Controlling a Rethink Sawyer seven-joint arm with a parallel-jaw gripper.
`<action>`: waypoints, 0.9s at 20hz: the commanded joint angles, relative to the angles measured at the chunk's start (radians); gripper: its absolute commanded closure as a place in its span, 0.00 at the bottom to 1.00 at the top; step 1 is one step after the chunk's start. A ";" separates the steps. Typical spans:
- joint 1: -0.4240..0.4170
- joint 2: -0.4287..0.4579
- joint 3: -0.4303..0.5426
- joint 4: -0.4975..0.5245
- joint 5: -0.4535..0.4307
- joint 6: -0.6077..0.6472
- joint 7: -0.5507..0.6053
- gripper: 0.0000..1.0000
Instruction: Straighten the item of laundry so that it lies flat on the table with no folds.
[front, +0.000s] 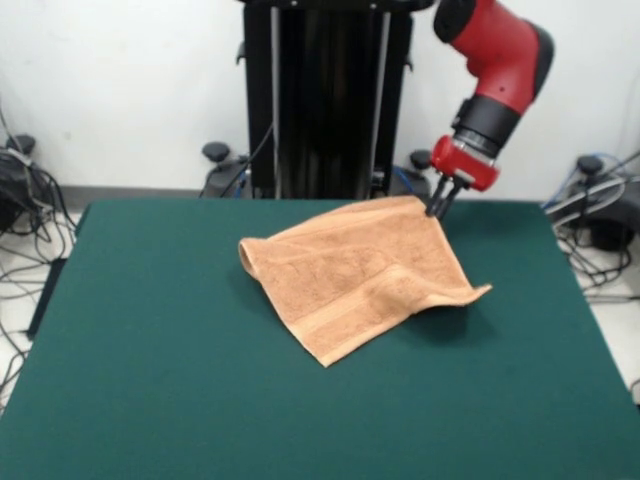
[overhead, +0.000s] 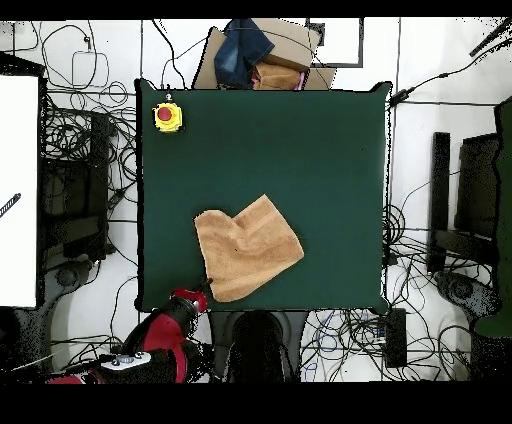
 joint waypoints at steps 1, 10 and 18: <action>-0.029 -0.017 0.162 -0.115 0.010 -0.043 0.354 1.00; -0.034 -0.017 0.177 -0.120 0.020 -0.050 0.354 1.00; -0.053 -0.005 0.175 -0.123 -0.007 -0.066 0.356 1.00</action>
